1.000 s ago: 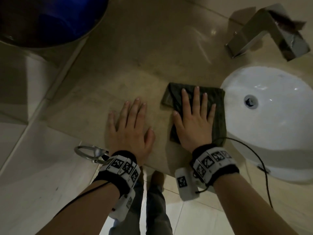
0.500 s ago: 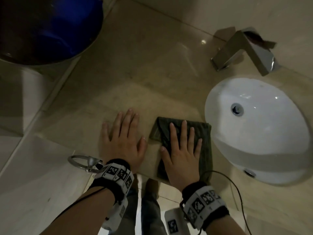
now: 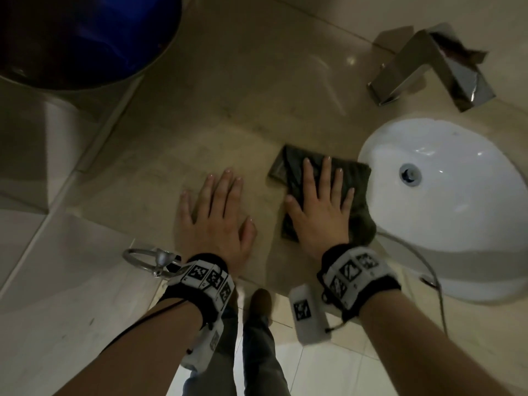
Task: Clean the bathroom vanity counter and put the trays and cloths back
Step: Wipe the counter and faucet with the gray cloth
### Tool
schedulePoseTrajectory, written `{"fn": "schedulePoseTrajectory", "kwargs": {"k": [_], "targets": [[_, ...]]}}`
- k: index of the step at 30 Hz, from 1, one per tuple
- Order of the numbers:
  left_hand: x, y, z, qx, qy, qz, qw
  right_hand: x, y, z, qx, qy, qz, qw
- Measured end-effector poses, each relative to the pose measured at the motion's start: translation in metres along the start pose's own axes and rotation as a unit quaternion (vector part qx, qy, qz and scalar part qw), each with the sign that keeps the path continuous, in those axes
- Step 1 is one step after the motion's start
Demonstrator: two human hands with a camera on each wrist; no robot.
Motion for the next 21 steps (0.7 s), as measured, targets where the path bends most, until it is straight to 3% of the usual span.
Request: {"fn": "schedulePoseTrajectory", "kwargs": {"k": [6, 15, 21], "targets": [[0.002, 0.001, 0.0, -0.01, -0.002, -0.006, 1.0, -0.056, -0.009, 0.002, -0.007, 0.005, -0.024, 1.0], [0.0, 0.0, -0.002, -0.015, -0.004, -0.002, 1.0, 0.065, 0.006, 0.001, -0.026, -0.014, 0.009, 1.0], [0.001, 0.001, -0.002, -0.016, -0.002, -0.009, 1.0, 0.042, 0.004, -0.002, -0.011, -0.015, 0.021, 1.0]]}}
Point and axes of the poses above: each hand's wrist, its own x-axis towards the middle knuckle, its own y-axis out of the back of the hand, z = x × y, the point moved 1 cm from there along x, towards the middle knuckle, and after that the axes turned 12 degrees about z, right-handed, at the moved point
